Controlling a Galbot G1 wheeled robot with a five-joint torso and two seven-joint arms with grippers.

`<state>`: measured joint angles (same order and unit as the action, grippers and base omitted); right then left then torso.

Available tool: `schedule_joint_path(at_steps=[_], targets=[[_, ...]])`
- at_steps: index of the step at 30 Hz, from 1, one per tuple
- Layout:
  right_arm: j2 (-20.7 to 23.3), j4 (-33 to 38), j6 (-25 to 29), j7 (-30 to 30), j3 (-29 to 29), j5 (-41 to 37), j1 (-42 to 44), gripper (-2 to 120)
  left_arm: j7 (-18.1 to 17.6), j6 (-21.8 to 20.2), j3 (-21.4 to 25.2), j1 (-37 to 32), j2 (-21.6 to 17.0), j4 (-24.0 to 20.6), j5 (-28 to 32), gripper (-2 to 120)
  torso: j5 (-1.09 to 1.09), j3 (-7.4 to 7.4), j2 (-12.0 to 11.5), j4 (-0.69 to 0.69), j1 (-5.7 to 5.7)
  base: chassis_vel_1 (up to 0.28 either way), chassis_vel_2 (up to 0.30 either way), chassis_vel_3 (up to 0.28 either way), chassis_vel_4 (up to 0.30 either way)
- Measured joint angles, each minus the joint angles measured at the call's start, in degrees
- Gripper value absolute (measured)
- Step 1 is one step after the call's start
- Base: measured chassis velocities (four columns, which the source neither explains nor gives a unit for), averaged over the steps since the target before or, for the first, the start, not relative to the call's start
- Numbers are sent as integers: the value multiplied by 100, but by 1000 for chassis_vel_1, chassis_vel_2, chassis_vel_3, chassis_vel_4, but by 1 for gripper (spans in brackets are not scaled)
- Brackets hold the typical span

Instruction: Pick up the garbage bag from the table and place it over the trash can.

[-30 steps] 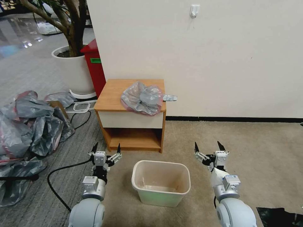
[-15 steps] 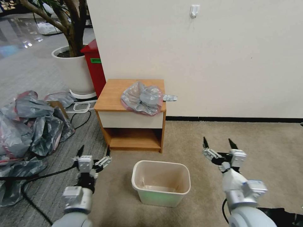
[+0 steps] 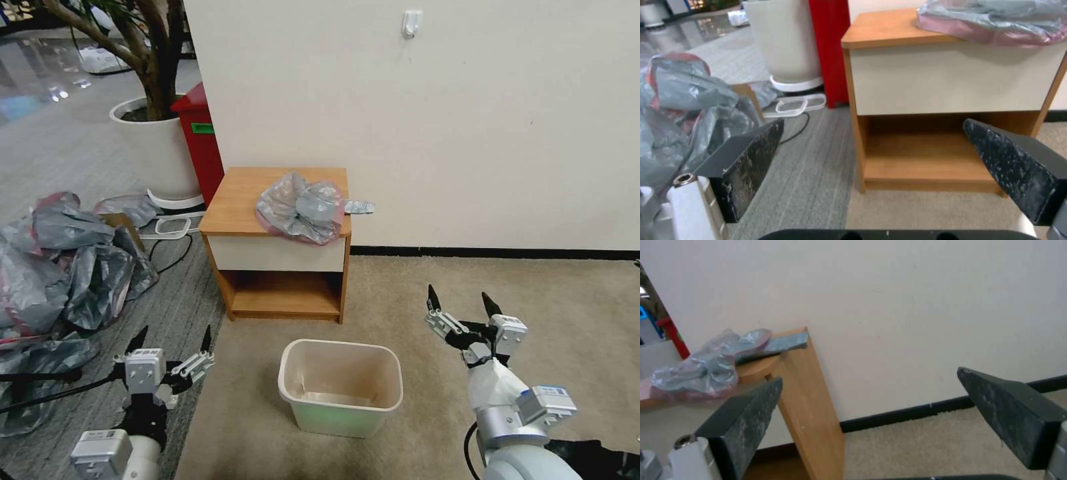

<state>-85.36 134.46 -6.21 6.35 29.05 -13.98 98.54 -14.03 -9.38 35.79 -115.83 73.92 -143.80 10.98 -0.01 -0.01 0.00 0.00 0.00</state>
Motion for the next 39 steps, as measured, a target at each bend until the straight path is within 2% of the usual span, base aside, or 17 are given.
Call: schedule_joint_path(at_steps=[4,9,11,12,16,17,22,23,27,39], targets=[[73,-57,-113,-2,-47,-278,-151,100,7,44,41,-15,-7,12,6,100,0,0,0,0,0,0,0,0,0],[197,-323,-308,0,-167,-1186,-648,100,31,205,110,-65,-32,26,-13,100,1,0,0,0,0,0,0,0,0],[224,-568,-352,10,-219,-1900,-1056,100,58,307,134,-103,-40,31,-30,100,1,1,0,0,0,0,0,0,0],[224,-568,-352,10,-219,-1900,-1056,100,58,307,134,-103,-40,31,-30,100,1,1,0,0,0,0,0,0,0],[209,-1186,-372,274,-389,-3435,-2067,100,113,403,134,-167,-14,39,-39,100,1,1,0,-1,0,0,0,0,0],[209,-1186,-372,274,-389,-3435,-2067,100,113,403,134,-167,-14,39,-39,100,1,1,0,-1,0,0,0,0,0],[126,-2017,-394,1047,-674,-5508,-3401,100,122,541,178,-259,20,45,-63,100,-1,2,0,1,0,0,0,0,0],[126,-2017,-394,1047,-674,-5508,-3401,100,122,541,178,-259,20,45,-63,100,-1,2,0,1,0,0,0,0,0],[25,-2515,-393,1488,-768,-6518,-4068,100,139,713,186,-320,50,48,-116,100,-1,1,0,0,0,0,0,0,0],[-250,-3740,-391,1489,-887,-6730,-5017,100,163,835,268,-399,92,52,-163,100,0,1,0,1,0,0,0,0,0]])
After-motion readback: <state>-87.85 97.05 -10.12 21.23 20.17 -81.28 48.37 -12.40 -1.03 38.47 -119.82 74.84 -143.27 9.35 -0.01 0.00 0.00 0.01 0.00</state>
